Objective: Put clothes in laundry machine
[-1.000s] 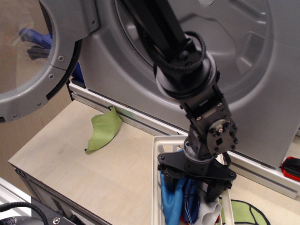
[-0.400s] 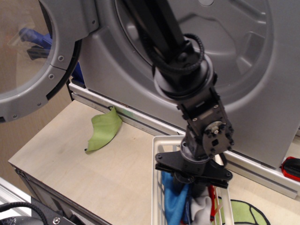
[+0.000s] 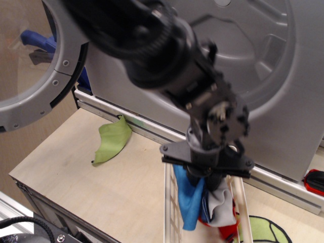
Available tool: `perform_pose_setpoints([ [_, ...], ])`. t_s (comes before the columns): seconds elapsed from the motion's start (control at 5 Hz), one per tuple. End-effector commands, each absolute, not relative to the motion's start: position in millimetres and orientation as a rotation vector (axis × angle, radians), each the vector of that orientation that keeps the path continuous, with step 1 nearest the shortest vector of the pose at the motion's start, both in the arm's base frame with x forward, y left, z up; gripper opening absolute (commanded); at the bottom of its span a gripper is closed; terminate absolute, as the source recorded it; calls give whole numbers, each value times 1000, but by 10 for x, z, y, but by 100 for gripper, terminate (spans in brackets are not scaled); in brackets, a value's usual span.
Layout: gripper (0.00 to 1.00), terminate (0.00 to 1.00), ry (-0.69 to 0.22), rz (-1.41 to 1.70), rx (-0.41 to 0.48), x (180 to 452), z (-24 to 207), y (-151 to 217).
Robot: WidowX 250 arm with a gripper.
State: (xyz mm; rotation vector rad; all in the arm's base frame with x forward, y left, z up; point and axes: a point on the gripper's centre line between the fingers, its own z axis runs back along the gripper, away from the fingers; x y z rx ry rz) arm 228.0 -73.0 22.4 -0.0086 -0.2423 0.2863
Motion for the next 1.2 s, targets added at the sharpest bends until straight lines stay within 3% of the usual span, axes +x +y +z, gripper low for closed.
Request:
perform_pose_setpoints([
  [0.0,0,0,-394,283,-98,2453,1018,-487],
  [0.4,0,0,-487,263,-72,2783,1131,-86],
  [1.0,0,0,-543,309,-69,3318,1068,-5],
])
